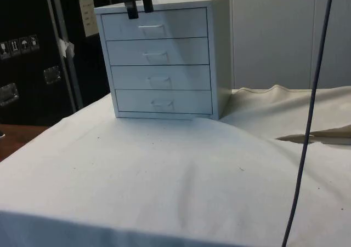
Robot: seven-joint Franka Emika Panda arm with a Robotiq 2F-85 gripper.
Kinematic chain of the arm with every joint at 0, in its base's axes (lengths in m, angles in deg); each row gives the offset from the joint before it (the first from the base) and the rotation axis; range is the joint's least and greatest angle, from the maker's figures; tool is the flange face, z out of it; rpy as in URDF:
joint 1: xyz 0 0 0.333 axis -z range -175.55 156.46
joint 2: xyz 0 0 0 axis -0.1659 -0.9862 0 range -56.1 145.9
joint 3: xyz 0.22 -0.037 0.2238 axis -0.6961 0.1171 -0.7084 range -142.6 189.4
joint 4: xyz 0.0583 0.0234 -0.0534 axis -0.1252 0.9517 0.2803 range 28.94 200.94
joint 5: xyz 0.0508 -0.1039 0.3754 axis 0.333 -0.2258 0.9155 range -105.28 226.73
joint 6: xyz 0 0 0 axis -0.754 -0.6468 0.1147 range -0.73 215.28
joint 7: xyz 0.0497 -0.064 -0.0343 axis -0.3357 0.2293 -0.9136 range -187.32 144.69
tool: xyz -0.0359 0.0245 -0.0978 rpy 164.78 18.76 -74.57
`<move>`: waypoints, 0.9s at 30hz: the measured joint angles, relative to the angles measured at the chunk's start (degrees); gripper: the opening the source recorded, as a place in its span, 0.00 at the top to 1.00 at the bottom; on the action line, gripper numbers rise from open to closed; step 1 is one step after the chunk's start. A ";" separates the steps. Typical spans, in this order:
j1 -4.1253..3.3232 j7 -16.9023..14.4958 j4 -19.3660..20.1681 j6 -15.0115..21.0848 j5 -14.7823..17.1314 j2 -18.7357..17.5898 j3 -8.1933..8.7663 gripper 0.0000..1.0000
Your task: Open the drawer, then close it.
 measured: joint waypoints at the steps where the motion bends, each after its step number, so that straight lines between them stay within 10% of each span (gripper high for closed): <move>1: 0.06 0.00 -0.11 0.69 0.06 -0.46 0.00 0.00; 27: 0.06 0.23 3.72 5.79 -0.69 -1.03 -0.06 0.00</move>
